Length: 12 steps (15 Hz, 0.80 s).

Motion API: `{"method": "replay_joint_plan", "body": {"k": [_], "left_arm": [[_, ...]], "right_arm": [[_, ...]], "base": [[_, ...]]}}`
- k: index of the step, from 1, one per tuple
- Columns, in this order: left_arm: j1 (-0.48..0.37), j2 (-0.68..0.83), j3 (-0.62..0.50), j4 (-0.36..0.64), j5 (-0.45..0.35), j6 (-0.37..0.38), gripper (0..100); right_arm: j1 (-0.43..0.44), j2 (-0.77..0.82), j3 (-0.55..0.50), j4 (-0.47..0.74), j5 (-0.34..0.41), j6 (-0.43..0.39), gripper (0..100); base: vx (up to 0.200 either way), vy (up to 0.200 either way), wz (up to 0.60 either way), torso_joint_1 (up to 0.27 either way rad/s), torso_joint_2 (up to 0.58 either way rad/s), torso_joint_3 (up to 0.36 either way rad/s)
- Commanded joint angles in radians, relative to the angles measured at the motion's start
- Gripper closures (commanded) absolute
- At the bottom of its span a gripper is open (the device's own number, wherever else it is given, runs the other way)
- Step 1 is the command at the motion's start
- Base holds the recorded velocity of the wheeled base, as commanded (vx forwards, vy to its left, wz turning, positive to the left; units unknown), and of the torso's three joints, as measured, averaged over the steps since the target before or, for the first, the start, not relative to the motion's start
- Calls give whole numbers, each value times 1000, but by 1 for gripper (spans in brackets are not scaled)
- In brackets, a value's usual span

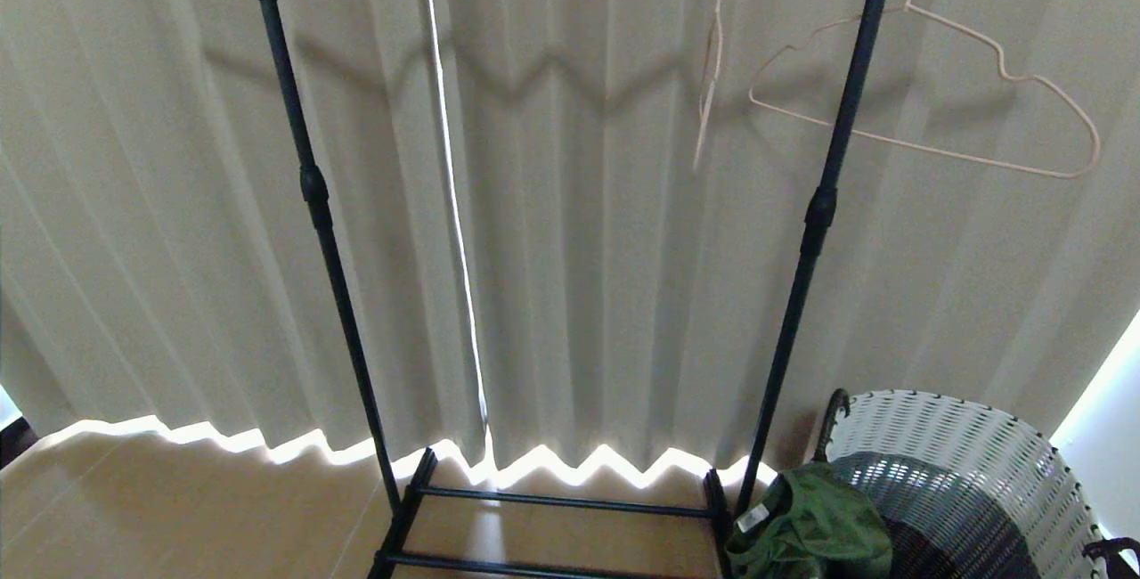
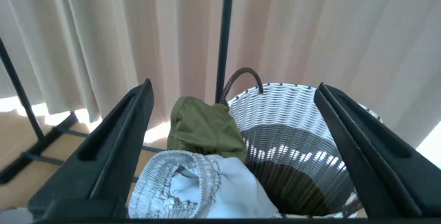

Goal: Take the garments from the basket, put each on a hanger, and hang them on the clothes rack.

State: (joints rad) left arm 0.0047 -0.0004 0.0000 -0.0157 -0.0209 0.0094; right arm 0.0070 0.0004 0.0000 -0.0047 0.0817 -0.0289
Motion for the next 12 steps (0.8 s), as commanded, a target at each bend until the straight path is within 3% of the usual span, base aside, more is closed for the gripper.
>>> {"method": "replay_joint_plan", "body": {"k": [1, 4, 7, 9, 12], "left_arm": [[1, 0, 0, -3, -1, 1, 0], [1, 0, 0, -1, 1, 0, 0], [1, 0, 0, -1, 1, -2, 0], [1, 0, 0, -1, 1, 0, 0], [1, 0, 0, -3, 1, 0, 0]], "right_arm": [[1, 0, 0, 0, 0, -5, 0], [1, 0, 0, 5, -2, -19, 0], [2, 0, -11, 17, 0, -94, 0], [7, 23, -69, 95, 7, -170, 0], [45, 291, -230, 196, 1, -240, 0]], "base": [[0, 0, 0, 0, 0, 0], [0, 0, 0, 0, 0, 0], [0, 0, 0, 0, 0, 0], [0, 0, 0, 0, 0, 0], [0, 0, 0, 0, 0, 0]]}}
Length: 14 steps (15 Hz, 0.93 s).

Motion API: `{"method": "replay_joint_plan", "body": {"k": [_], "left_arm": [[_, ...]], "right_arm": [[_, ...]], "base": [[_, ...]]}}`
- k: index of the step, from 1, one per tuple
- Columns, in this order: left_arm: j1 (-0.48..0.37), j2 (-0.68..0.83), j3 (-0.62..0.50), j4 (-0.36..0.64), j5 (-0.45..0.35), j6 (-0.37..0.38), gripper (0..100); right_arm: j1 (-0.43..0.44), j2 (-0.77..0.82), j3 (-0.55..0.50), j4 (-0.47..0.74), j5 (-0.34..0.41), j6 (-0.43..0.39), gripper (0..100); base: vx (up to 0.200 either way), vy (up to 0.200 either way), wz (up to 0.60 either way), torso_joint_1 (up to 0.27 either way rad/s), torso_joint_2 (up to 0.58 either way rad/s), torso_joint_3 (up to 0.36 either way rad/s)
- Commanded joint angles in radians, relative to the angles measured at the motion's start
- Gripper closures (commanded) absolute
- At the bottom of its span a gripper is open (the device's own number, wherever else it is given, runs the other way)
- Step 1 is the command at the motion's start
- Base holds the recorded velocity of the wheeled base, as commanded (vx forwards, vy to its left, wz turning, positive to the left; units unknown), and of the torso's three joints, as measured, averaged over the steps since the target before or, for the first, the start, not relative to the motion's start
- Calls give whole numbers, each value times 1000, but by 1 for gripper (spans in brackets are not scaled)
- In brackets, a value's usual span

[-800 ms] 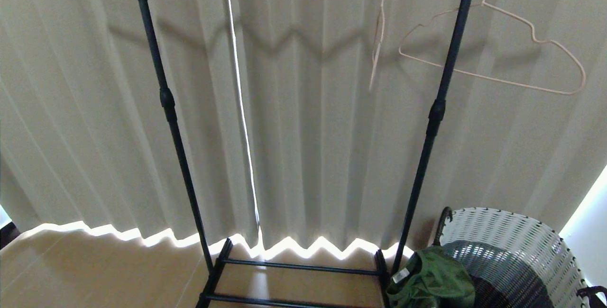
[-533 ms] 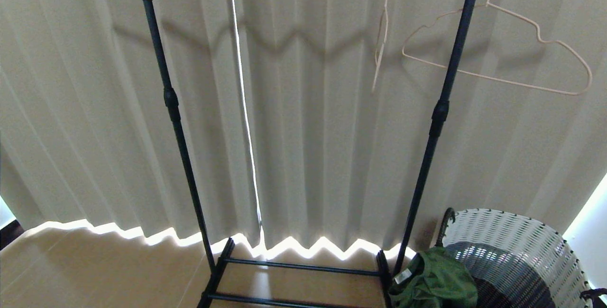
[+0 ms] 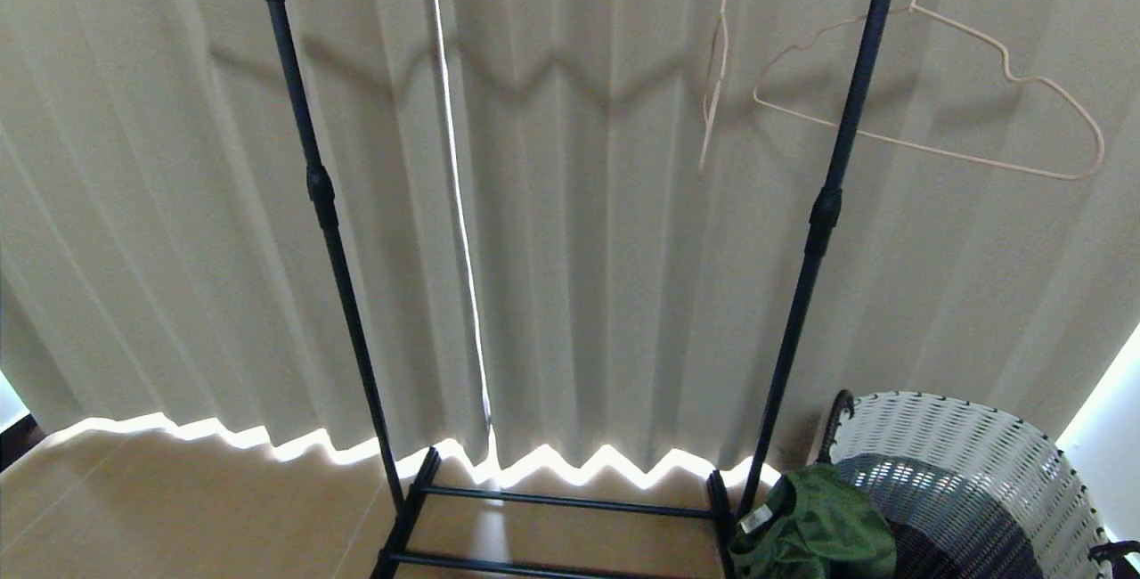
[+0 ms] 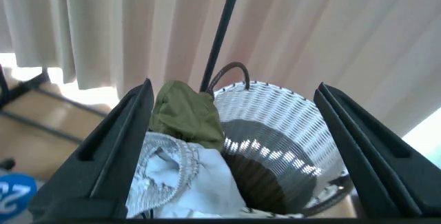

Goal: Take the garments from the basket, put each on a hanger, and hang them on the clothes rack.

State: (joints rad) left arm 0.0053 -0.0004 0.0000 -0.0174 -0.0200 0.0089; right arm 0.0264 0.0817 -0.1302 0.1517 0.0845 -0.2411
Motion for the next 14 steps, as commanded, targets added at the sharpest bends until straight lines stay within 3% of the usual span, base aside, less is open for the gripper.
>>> {"method": "replay_joint_plan", "body": {"k": [1, 4, 8, 11, 14], "left_arm": [[1, 0, 0, -1, 0, 0, 0], [1, 0, 0, -1, 0, 0, 0], [1, 0, 0, -1, 0, 0, 0], [1, 0, 0, 1, 0, 0, 0], [1, 0, 0, -1, 0, 0, 0]], "right_arm": [[24, 359, -134, 40, -8, -47, 0], [20, 719, -175, 22, -63, -64, 0], [27, 1084, -115, -70, -69, -218, 0], [35, 1331, -25, -277, -71, -294, 0], [38, 1560, 1, -485, -117, -296, 0]], "base": [[0, 0, 0, 0, 0, 0], [0, 0, 0, 0, 0, 0], [0, 0, 0, 0, 0, 0], [0, 0, 0, 0, 0, 0], [0, 0, 0, 0, 0, 0]]}}
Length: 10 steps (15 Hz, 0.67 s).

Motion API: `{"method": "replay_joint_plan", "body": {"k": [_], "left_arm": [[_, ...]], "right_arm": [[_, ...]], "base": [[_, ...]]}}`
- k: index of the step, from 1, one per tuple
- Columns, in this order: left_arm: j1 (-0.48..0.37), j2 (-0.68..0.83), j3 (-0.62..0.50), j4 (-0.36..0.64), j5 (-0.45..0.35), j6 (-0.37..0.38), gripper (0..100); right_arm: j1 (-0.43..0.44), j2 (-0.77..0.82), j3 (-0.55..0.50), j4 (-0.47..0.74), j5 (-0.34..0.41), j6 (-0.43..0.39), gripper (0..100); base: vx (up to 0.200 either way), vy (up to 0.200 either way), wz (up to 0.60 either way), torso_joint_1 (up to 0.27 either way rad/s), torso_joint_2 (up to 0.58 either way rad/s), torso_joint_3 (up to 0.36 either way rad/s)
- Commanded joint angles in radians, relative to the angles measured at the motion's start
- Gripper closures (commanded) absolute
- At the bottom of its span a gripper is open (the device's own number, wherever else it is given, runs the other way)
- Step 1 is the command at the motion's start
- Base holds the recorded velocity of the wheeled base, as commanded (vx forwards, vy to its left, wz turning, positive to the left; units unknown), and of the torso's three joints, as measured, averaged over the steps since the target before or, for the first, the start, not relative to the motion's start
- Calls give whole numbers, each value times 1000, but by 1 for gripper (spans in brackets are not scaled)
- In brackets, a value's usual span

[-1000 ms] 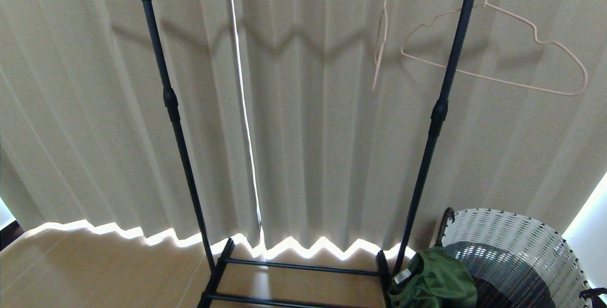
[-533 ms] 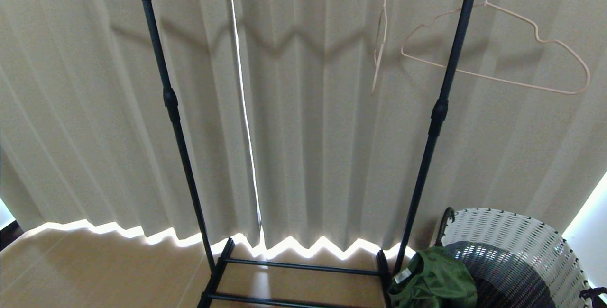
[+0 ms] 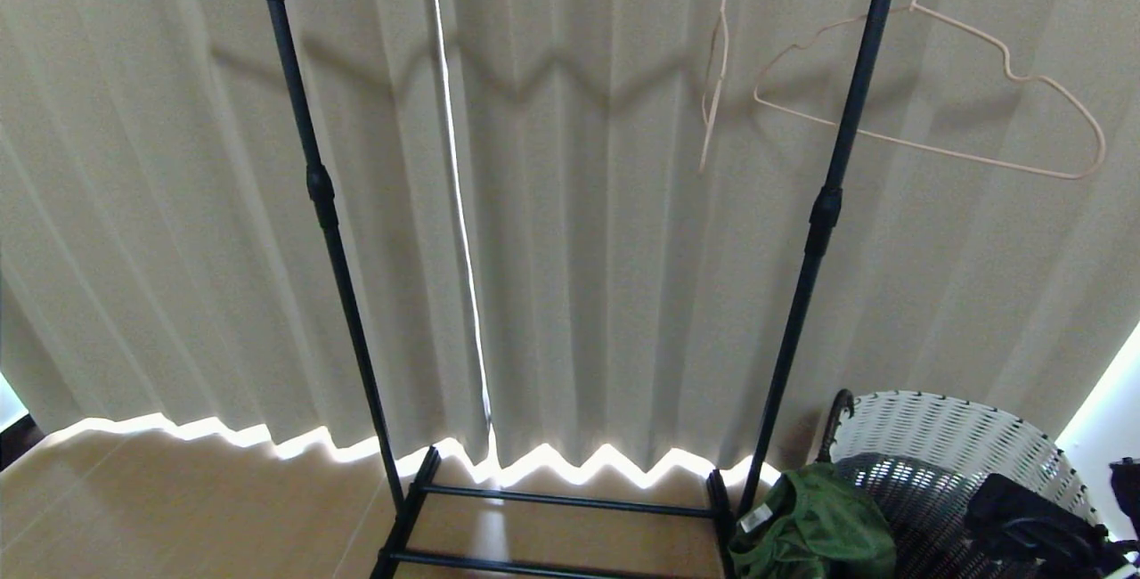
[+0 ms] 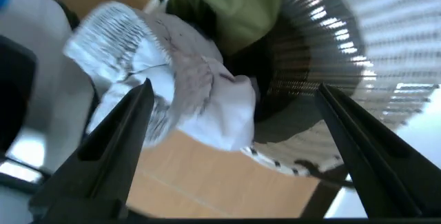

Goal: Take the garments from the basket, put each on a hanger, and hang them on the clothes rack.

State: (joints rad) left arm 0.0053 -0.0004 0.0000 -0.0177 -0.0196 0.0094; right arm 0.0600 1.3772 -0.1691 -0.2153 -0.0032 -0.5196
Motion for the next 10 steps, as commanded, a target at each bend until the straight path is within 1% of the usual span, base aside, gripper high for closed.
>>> {"method": "replay_joint_plan", "body": {"k": [1, 2, 3, 5, 8, 10], "left_arm": [[1, 0, 0, -1, 0, 0, 0], [1, 0, 0, -1, 0, 0, 0], [1, 0, 0, 1, 0, 0, 0], [1, 0, 0, 1, 0, 0, 0], [1, 0, 0, -1, 0, 0, 0], [1, 0, 0, -1, 0, 0, 0]], "right_arm": [[4, 293, 40, -137, -46, -16, 0], [4, 332, 39, -179, -55, -17, 0], [4, 342, 37, -191, -57, -17, 0], [18, 367, 28, -196, -64, -19, 0], [26, 393, 23, -197, -113, -17, 0], [34, 395, 30, -246, -118, -17, 0]], "base": [[0, 0, 0, 0, 0, 0], [0, 0, 0, 0, 0, 0], [0, 0, 0, 0, 0, 0], [0, 0, 0, 0, 0, 0], [0, 0, 0, 0, 0, 0], [0, 0, 0, 0, 0, 0]]}}
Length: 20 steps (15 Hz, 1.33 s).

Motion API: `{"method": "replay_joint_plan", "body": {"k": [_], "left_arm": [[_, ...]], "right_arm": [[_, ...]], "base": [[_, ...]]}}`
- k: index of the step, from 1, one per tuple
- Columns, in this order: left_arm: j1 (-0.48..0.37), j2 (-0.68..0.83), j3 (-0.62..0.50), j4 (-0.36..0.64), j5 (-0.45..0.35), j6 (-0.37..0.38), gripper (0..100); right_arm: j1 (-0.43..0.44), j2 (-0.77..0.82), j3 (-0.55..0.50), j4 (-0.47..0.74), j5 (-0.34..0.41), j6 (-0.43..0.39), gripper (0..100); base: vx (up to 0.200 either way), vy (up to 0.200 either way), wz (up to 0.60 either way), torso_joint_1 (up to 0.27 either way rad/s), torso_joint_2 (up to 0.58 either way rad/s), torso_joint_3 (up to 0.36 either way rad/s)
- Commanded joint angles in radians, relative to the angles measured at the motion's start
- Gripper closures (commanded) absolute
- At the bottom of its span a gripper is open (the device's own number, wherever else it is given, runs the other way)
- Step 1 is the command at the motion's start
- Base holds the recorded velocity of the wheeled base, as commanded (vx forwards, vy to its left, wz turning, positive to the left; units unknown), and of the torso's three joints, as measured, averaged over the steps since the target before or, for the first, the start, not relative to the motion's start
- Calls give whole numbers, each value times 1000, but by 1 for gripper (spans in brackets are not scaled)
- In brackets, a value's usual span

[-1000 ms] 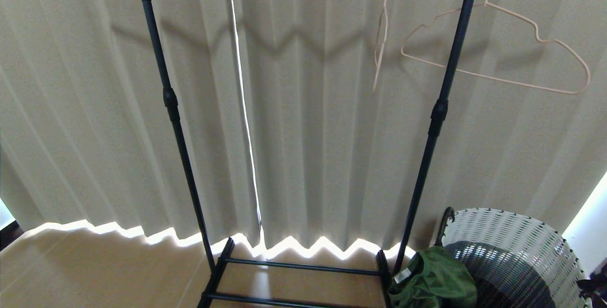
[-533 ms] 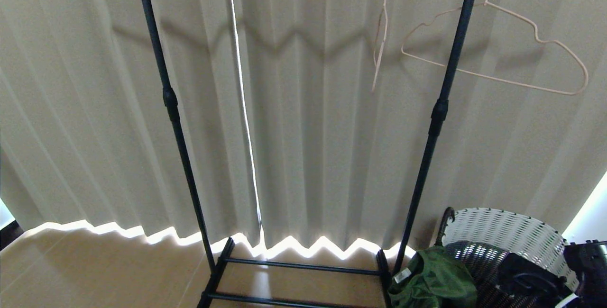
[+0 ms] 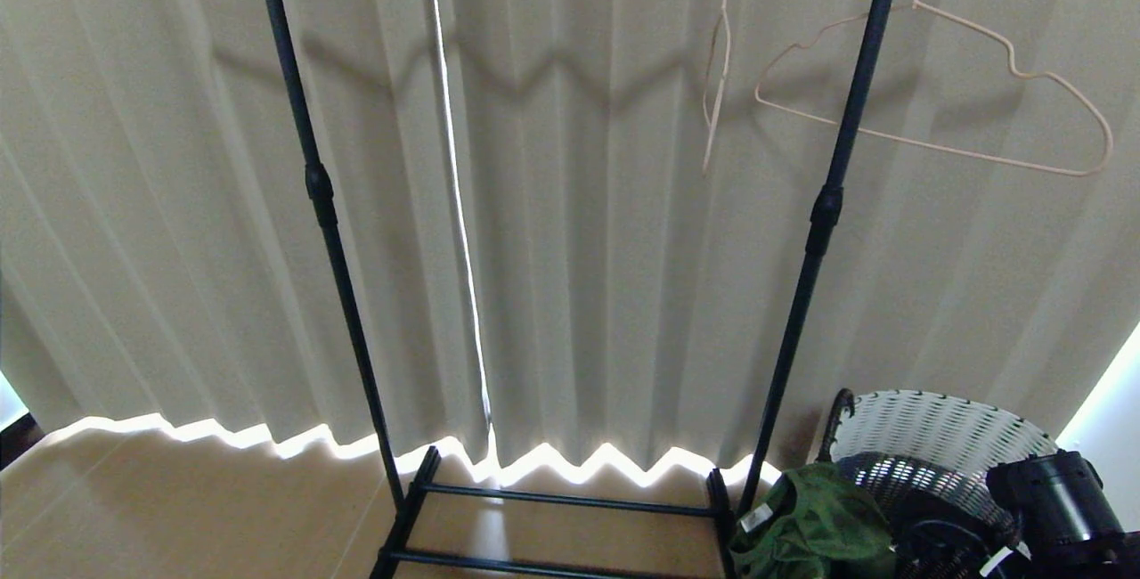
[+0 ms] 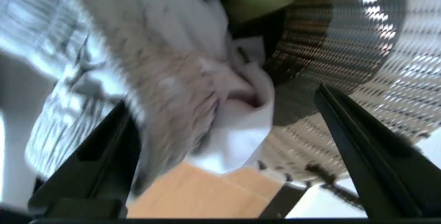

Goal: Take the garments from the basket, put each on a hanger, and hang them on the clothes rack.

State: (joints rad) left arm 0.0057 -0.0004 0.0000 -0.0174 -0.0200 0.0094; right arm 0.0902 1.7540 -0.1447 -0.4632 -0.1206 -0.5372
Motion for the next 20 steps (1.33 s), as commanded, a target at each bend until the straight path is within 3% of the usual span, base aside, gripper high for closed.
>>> {"method": "replay_joint_plan", "body": {"k": [1, 2, 8, 10, 13, 15, 17, 20], "left_arm": [[0, 0, 0, 1, 0, 0, 0], [0, 0, 0, 1, 0, 0, 0], [0, 0, 0, -1, 0, 0, 0], [0, 0, 0, -1, 0, 0, 0], [0, 0, 0, 1, -1, 1, 0], [0, 0, 0, -1, -1, 0, 0], [0, 0, 0, -1, -1, 0, 0], [0, 0, 0, 1, -1, 6, 0]], "right_arm": [[3, 18, 5, -12, -1, 0, 0], [3, 19, 5, -41, -1, 0, 100], [2, -19, 25, -51, -2, 6, 100], [-9, -174, 77, -49, 3, 25, 100], [-53, -484, 119, -23, -1, 117, 100], [-125, -617, 66, 18, 10, 117, 100], [-144, -719, -16, 97, 12, 120, 100], [-142, -909, -271, 454, 19, 122, 100]], "base": [[0, 0, 0, 0, 0, 0], [0, 0, 0, 0, 0, 0], [0, 0, 0, 0, 0, 0], [0, 0, 0, 0, 0, 0], [0, 0, 0, 0, 0, 0], [0, 0, 0, 0, 0, 0], [0, 0, 0, 0, 0, 0], [0, 0, 0, 0, 0, 0]]}}
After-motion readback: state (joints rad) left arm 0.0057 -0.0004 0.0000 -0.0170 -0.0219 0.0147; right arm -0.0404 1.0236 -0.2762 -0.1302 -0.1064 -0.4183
